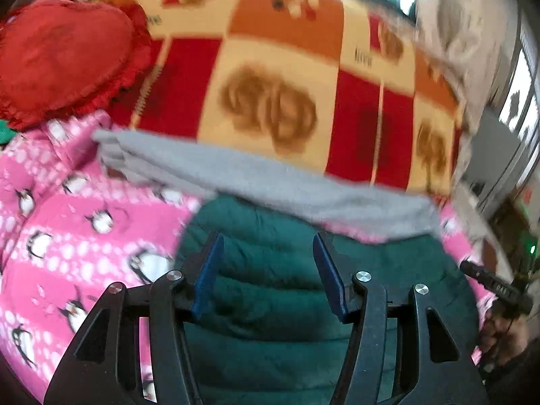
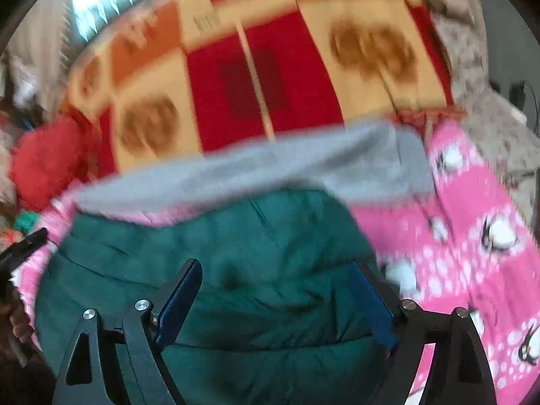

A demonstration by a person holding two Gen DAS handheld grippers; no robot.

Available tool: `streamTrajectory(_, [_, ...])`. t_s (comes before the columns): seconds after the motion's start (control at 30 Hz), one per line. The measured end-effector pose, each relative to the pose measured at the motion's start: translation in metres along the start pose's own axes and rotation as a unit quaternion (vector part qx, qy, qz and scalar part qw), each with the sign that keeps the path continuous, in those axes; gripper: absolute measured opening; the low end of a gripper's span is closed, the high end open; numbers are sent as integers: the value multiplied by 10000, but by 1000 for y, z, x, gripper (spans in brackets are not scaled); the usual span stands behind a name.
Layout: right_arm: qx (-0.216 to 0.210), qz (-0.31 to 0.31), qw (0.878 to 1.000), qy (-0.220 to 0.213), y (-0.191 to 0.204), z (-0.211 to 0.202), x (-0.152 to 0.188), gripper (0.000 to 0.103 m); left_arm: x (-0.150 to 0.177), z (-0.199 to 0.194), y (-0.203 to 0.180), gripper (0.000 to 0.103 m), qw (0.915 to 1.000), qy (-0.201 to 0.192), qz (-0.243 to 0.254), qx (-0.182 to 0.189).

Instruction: Fold large clothes

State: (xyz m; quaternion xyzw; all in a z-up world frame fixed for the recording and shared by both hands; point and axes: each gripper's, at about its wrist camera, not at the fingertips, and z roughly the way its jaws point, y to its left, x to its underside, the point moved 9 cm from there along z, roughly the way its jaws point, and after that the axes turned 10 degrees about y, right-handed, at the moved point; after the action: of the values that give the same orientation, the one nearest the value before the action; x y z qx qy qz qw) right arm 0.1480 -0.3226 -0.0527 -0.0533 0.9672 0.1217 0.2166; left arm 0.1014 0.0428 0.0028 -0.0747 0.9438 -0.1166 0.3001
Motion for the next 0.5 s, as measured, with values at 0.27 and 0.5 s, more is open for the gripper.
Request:
streamTrajectory(0.27, [95, -26, 9987, 495, -8, 35, 13, 103, 26, 54, 3, 58, 9938, 818, 23, -749])
streamTrajectory(0.5, [93, -66, 9987, 498, -5, 39, 13, 103, 27, 53, 6, 60, 9948, 682, 22, -755])
